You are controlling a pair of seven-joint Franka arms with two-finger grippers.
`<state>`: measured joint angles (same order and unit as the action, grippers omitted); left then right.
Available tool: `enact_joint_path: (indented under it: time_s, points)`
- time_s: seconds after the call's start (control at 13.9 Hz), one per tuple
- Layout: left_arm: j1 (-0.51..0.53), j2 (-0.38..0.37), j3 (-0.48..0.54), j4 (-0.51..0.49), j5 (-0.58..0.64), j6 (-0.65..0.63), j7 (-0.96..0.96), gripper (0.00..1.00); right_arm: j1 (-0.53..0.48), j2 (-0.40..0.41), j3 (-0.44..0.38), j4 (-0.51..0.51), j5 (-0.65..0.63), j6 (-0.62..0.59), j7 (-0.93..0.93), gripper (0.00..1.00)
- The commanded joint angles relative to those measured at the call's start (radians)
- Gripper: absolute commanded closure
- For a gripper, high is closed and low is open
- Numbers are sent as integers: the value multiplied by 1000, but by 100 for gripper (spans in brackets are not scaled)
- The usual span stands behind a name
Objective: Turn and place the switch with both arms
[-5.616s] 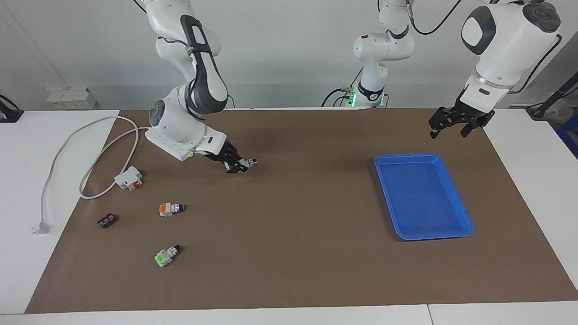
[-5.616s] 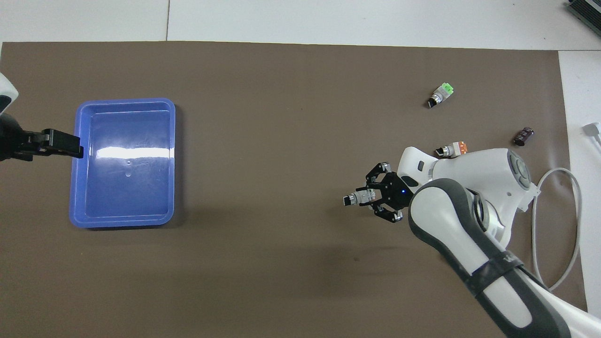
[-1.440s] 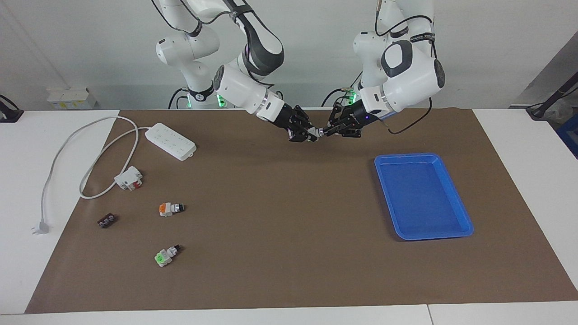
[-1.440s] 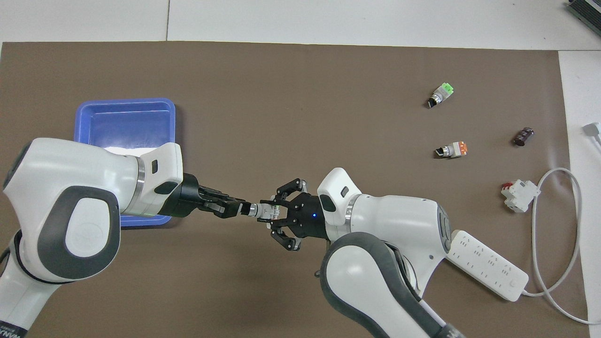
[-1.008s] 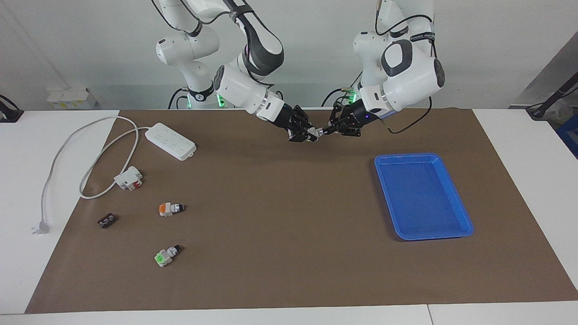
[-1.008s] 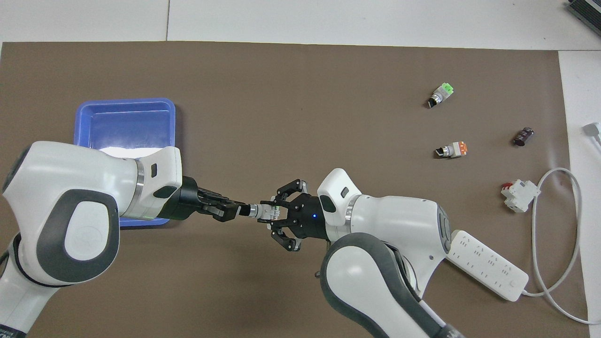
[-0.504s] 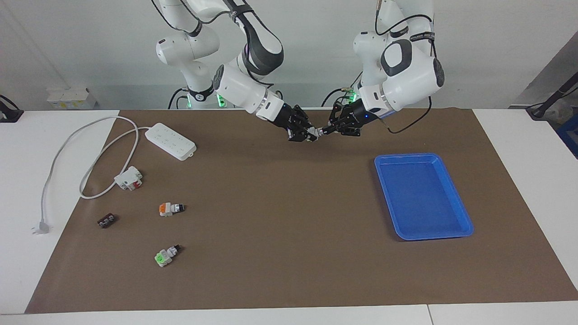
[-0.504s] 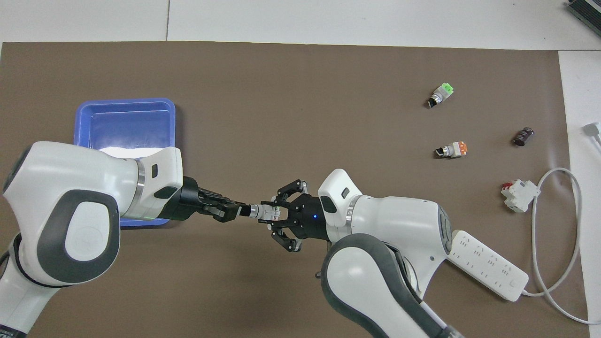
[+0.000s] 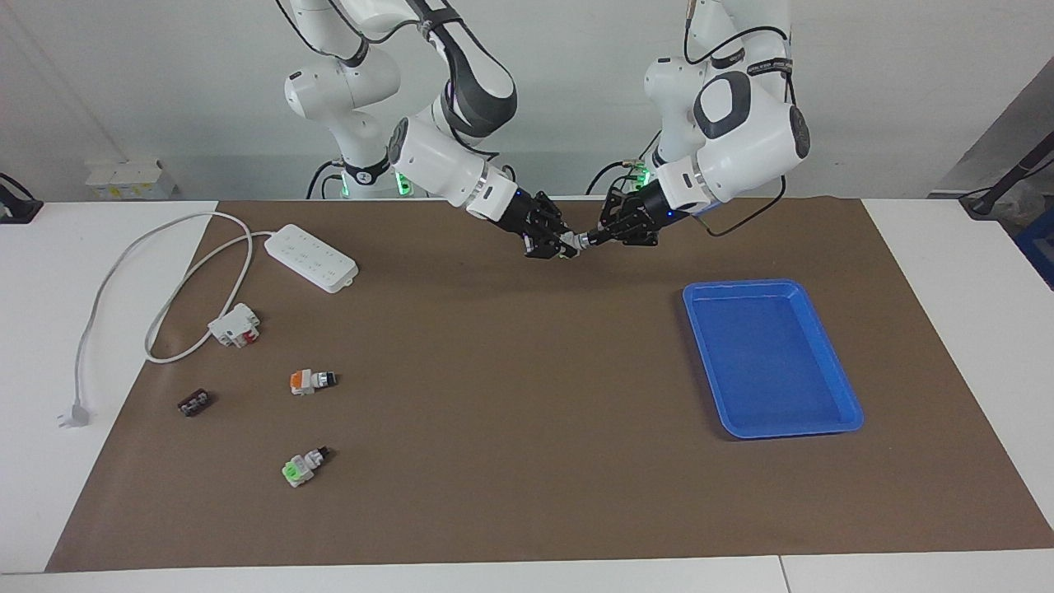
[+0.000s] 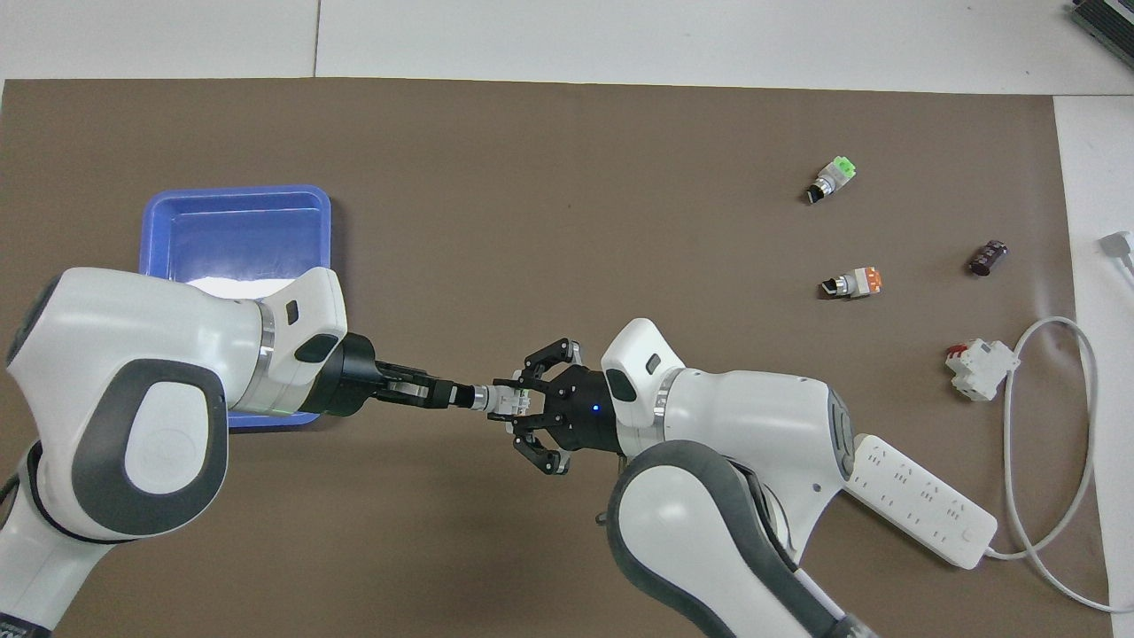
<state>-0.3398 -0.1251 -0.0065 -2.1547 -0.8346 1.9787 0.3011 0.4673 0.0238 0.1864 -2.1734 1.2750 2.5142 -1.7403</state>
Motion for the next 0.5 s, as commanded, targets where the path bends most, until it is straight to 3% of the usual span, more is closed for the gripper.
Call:
enact_joint_path:
  time_s: [0.0, 0.43]
  points:
    - [-50, -21, 5, -30, 0, 64, -153, 100, -9, -30, 5, -5, 24, -5, 18, 100]
    - [-85, 2, 2, 13, -66, 167, -492, 100, -9, -41, 4, -5, 24, -5, 41, 100]
